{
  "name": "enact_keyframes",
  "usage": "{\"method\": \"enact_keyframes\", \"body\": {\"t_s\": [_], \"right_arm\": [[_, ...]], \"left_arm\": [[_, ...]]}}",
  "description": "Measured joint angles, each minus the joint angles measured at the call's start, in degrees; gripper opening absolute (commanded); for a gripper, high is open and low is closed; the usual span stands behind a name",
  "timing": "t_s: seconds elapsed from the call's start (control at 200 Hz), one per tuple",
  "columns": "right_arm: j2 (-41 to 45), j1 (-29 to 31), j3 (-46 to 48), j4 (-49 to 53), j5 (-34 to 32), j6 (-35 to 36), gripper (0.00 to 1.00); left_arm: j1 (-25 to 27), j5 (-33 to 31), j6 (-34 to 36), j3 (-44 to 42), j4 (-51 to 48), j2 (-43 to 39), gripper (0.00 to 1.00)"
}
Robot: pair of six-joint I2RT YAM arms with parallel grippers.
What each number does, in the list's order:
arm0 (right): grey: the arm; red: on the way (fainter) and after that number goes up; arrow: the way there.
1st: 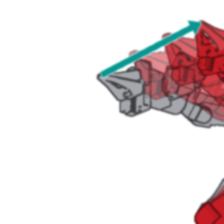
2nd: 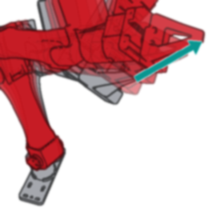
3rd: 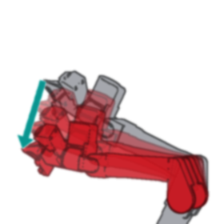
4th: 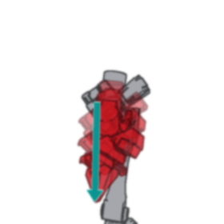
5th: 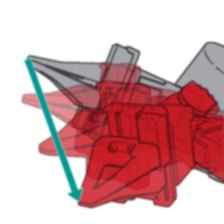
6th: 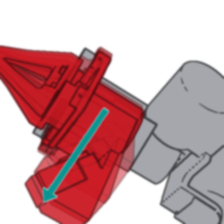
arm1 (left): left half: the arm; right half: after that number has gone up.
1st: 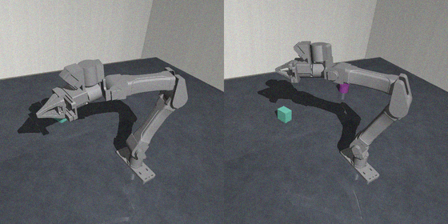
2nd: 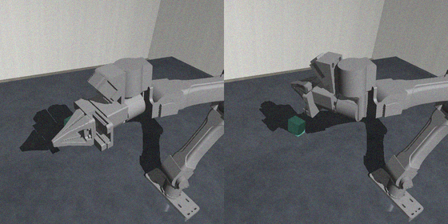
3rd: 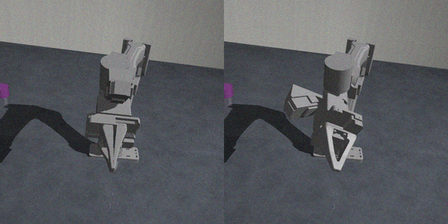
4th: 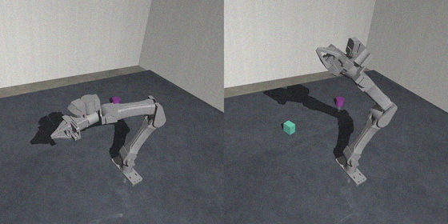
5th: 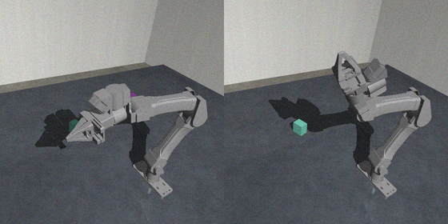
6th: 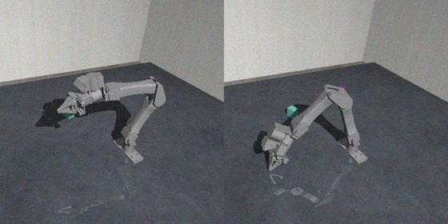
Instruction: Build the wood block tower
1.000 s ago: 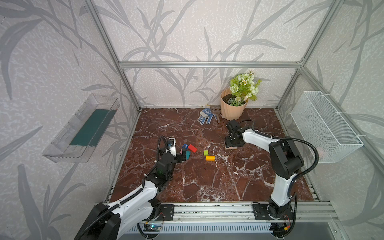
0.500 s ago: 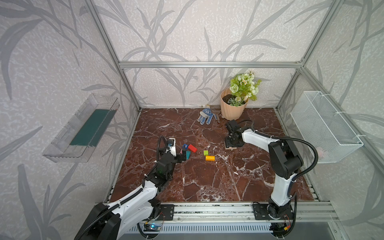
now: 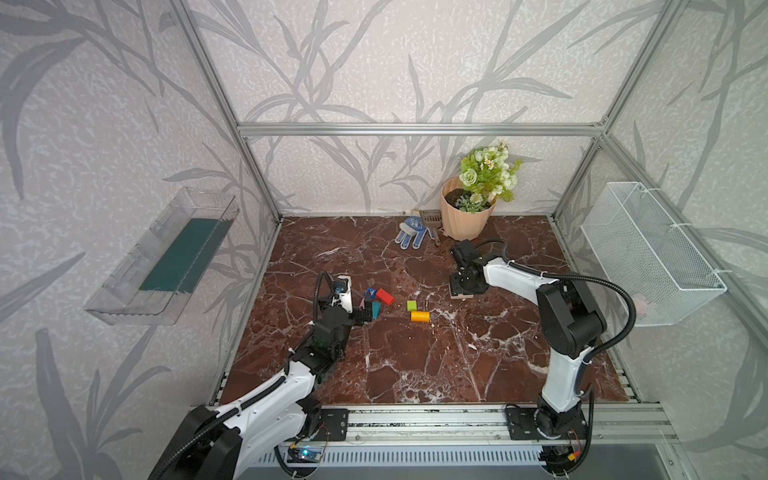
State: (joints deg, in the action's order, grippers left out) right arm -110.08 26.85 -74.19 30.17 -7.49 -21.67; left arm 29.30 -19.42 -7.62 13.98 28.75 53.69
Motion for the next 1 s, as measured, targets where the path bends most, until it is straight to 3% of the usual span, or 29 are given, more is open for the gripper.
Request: {"method": "enact_keyframes", "body": {"t_s": [0.33,0.615,1.0], "right_arm": [[0.0,0.0,0.1,-0.1,0.0,0.0,0.64],[0.1,0.0,0.2,0.1,0.0,-0.6,0.74],[4.4,1.1,0.6,2.3,-1.1,-0.5,0.79]], "left_arm": [[0.0,0.0,0.0,0.0,0.0,0.0,0.99],[0.0,0.0,0.0,0.0,0.0,0.0,0.99],[0.0,0.0,0.0,0.0,0.0,0.0,0.99]]}}
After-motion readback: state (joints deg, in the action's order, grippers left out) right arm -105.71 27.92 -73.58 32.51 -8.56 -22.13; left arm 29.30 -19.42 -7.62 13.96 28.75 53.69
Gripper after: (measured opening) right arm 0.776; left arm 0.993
